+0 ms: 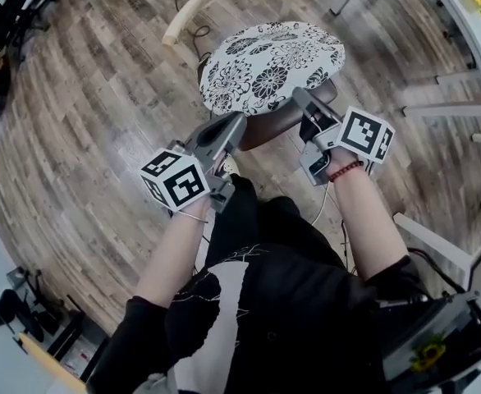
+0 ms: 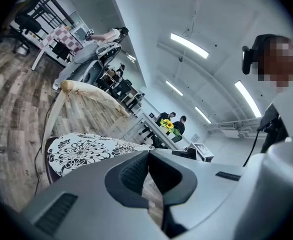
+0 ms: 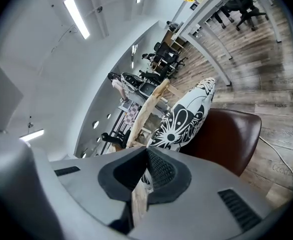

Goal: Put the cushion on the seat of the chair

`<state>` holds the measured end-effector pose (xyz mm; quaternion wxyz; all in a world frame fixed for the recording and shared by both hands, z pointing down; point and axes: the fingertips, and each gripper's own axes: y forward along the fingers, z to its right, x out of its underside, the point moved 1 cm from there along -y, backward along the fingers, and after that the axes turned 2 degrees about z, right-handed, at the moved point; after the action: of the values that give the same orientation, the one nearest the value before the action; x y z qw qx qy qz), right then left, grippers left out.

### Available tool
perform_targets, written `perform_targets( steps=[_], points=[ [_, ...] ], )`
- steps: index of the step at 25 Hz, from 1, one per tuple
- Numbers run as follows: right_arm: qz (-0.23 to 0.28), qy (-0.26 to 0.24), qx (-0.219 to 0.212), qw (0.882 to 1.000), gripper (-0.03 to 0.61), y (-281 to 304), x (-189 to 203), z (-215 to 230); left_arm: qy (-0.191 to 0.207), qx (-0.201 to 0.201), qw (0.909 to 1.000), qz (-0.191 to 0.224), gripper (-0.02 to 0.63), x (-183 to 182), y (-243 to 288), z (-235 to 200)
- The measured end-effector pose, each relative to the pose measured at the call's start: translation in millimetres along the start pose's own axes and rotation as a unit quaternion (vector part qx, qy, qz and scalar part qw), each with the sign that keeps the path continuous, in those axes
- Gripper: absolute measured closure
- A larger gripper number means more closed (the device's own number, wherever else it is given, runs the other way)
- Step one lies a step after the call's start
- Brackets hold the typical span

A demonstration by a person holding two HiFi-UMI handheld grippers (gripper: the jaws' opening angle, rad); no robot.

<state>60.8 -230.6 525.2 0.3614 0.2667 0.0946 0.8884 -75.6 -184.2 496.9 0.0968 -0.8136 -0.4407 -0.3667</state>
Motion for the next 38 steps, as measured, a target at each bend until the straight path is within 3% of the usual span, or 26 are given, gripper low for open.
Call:
perform_targets(
  steps=[4, 11, 20, 38],
  points=[
    [0.005, 0.003, -0.022, 1.0, 0.563, -13, 14, 22, 0.009, -0.009, 0.9999, 0.004, 0.603, 29, 4, 3],
    [0.002, 0.007, -0.018, 1.0, 0.563, -24, 25, 57, 0.018, -0.035, 0.9991, -0.013, 0.603, 70, 16, -7],
    [0.003, 0.009, -0.011, 1.0, 0.563, -35, 35, 83, 0.01, -0.033, 0.9993, -0.012, 0.603, 94, 27, -13],
    [0.013, 0.041, 0.038, 0.998, 0.563, -25, 47, 146, -0.018, -0.03, 0.998, -0.052, 0.603, 138, 48, -51]
  ],
)
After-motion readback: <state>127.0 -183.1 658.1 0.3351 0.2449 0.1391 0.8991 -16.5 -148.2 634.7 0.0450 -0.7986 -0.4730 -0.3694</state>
